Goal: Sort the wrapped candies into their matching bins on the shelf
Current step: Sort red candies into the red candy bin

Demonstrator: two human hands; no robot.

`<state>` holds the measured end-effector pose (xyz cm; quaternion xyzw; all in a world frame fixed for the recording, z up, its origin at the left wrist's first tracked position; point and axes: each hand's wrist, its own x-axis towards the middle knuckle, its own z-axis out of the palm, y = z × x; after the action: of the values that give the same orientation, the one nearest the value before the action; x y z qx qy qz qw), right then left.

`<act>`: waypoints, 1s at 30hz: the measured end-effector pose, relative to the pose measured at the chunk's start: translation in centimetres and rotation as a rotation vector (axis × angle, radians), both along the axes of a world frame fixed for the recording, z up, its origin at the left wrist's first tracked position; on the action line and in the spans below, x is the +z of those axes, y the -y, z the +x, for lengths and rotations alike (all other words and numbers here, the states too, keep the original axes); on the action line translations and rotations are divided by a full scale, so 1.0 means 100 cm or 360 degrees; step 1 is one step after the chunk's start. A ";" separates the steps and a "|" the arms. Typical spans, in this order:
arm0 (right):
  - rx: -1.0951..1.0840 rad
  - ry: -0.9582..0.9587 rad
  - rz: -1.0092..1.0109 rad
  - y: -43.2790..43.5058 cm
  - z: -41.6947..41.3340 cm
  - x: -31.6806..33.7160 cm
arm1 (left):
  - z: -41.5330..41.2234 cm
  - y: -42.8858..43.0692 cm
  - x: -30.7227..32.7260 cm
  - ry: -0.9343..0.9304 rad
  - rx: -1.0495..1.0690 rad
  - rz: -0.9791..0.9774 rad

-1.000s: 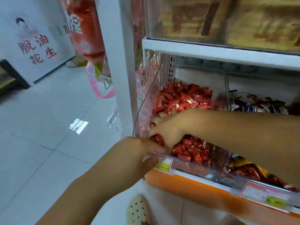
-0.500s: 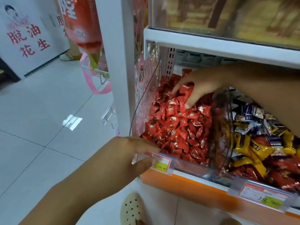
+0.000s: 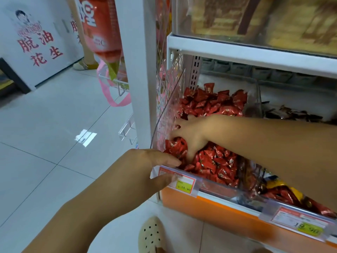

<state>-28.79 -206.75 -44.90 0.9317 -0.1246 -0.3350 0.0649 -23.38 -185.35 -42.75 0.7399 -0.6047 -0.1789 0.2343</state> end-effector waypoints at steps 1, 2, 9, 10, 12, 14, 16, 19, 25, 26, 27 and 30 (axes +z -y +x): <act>0.0031 0.0044 0.0012 0.003 -0.004 0.000 | 0.000 0.000 0.000 -0.0006 -0.0003 0.0001; 0.0024 0.0084 0.0051 0.006 -0.007 0.001 | 0.000 0.000 0.000 -0.0009 -0.0006 -0.0002; -0.0371 0.0543 0.0329 0.040 -0.027 0.034 | 0.000 0.000 0.000 -0.0017 -0.0022 -0.0002; -0.0456 0.0597 0.0335 0.045 -0.032 0.043 | 0.000 0.000 0.000 -0.0016 -0.0021 -0.0005; -0.0611 0.0700 0.0365 0.053 -0.042 0.059 | 0.000 -0.001 0.001 -0.0025 -0.0017 -0.0015; -0.0663 0.0801 0.0367 0.059 -0.047 0.068 | -0.001 -0.001 0.002 -0.0026 -0.0004 -0.0028; -0.0657 0.0833 0.0323 0.059 -0.050 0.075 | -0.002 -0.001 0.003 -0.0013 0.0018 -0.0038; -0.0468 0.0758 0.0275 0.042 -0.050 0.078 | 0.001 -0.003 0.006 0.0010 0.0073 -0.0051; 0.0018 0.0132 0.0710 -0.028 -0.025 0.033 | 0.005 -0.007 0.010 0.0003 0.0127 -0.0052; 0.0062 0.0000 0.0654 -0.034 -0.022 0.022 | 0.005 -0.007 0.010 0.0012 0.0123 -0.0047; 0.0109 -0.0093 0.0552 -0.038 -0.020 0.013 | 0.005 -0.007 0.009 0.0020 0.0119 -0.0044; 0.0329 -0.0082 0.0169 -0.048 -0.021 -0.002 | 0.006 -0.004 0.008 0.0031 0.0130 -0.0051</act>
<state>-30.92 -201.93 -45.11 0.9328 -0.0082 -0.3564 0.0530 -22.82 -184.90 -41.95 0.7618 -0.5791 -0.1522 0.2472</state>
